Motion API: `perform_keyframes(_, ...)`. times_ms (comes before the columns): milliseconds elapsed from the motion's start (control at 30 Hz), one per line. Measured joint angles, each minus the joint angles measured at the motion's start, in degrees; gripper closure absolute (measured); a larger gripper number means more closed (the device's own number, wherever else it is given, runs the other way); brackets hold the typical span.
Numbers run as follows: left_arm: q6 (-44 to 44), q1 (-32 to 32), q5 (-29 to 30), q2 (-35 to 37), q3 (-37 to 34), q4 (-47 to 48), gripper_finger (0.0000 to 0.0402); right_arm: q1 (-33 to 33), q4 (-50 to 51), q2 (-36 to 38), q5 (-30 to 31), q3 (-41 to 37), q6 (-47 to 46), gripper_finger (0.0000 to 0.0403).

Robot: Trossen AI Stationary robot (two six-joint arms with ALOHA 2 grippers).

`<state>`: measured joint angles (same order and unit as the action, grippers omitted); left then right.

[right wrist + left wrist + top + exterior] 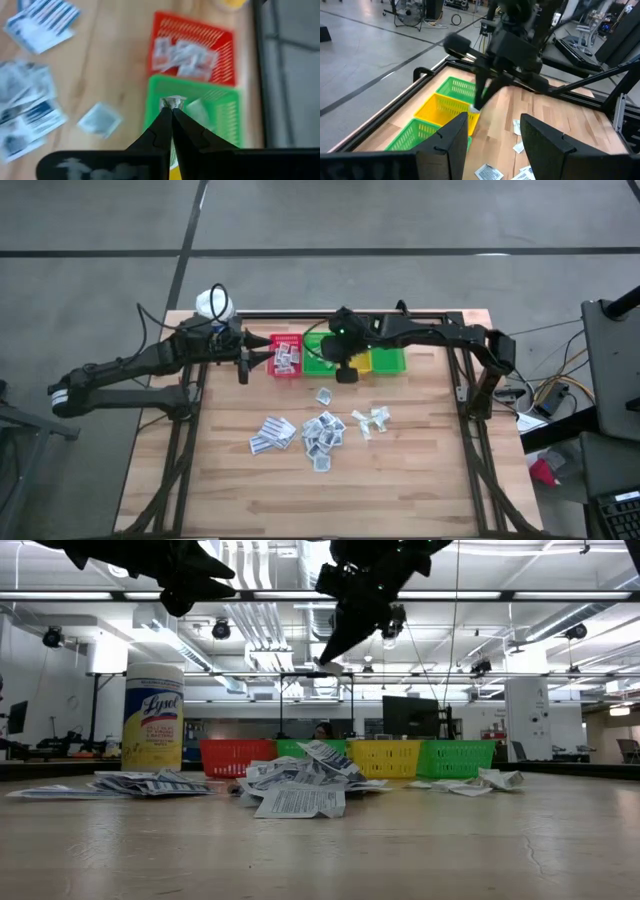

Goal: Pick & Place First Aid Supplies
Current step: Put the green bandage into the left green bin

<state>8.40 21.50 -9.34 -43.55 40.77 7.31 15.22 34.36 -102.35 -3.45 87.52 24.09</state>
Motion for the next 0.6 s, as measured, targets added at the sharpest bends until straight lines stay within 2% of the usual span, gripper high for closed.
perform_keyframes(233,-0.9,0.0,0.0,0.3,0.0,0.2,0.0227,2.1,-4.7,-2.0,0.2,0.3,0.9,0.0394)
perform_keyframes(600,-1.4,0.0,0.3,0.6,-0.2,1.8,0.0227,2.8,-6.0,-12.6,-1.4,1.4,1.7,0.0394)
